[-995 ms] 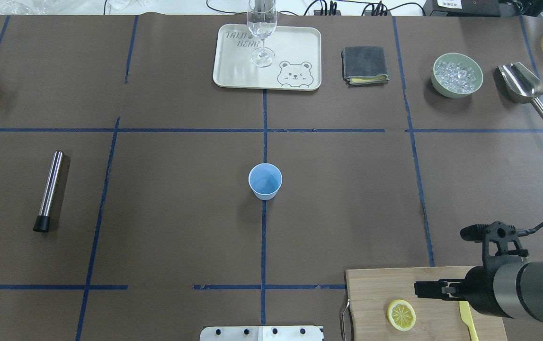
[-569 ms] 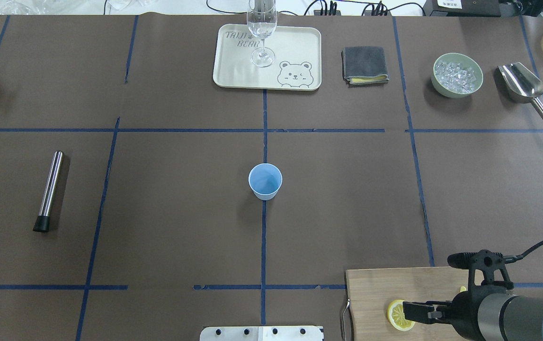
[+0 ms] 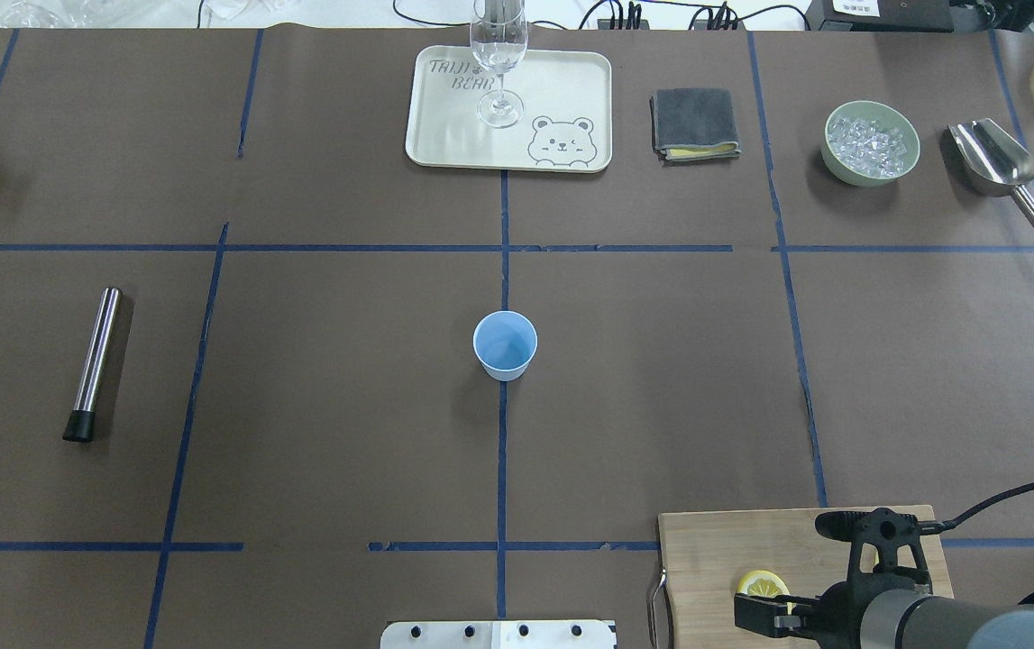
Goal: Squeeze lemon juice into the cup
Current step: 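Move the right gripper down over the lemon slice on the cutting board, then close the right gripper on the yellow lemon slice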
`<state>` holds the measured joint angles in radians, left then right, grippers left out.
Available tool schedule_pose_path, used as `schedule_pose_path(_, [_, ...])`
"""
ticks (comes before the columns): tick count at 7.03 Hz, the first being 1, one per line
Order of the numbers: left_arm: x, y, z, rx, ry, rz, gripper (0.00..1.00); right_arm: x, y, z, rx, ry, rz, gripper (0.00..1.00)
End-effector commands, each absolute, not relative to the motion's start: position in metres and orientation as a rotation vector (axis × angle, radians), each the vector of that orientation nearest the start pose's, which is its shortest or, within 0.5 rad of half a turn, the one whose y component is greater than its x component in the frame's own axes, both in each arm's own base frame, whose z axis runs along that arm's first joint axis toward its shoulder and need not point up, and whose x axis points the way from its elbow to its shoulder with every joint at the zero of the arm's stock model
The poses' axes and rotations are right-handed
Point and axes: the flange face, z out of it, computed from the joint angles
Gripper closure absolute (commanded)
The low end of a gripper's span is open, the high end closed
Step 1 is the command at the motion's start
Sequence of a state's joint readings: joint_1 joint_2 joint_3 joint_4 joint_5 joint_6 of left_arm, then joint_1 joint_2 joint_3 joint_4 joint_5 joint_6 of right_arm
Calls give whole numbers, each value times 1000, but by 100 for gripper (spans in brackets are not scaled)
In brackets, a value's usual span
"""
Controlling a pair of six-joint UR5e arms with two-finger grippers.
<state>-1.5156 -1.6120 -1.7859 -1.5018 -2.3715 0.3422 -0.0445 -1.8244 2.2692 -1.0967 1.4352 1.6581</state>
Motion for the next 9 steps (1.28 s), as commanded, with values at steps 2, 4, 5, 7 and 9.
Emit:
schedule_pose_path(2, [-34,-510,536,295,772,449,0,-411,-127,399,64,-860,107,1])
schedule_pose_path(4, [-34,-509,536,296,772,451,0,-413,-125,404,63,-841,100,3])
schedule_pose_path(5, [-34,-509,536,296,772,451,0,-419,-126,396,64,-859,104,4])
schedule_pose_path(7, [-34,-509,536,297,772,452,0,-432,-131,390,73,-811,112,6])
schedule_pose_path(9, [-34,-509,537,294,773,451,0,-438,-135,386,75,-777,117,8])
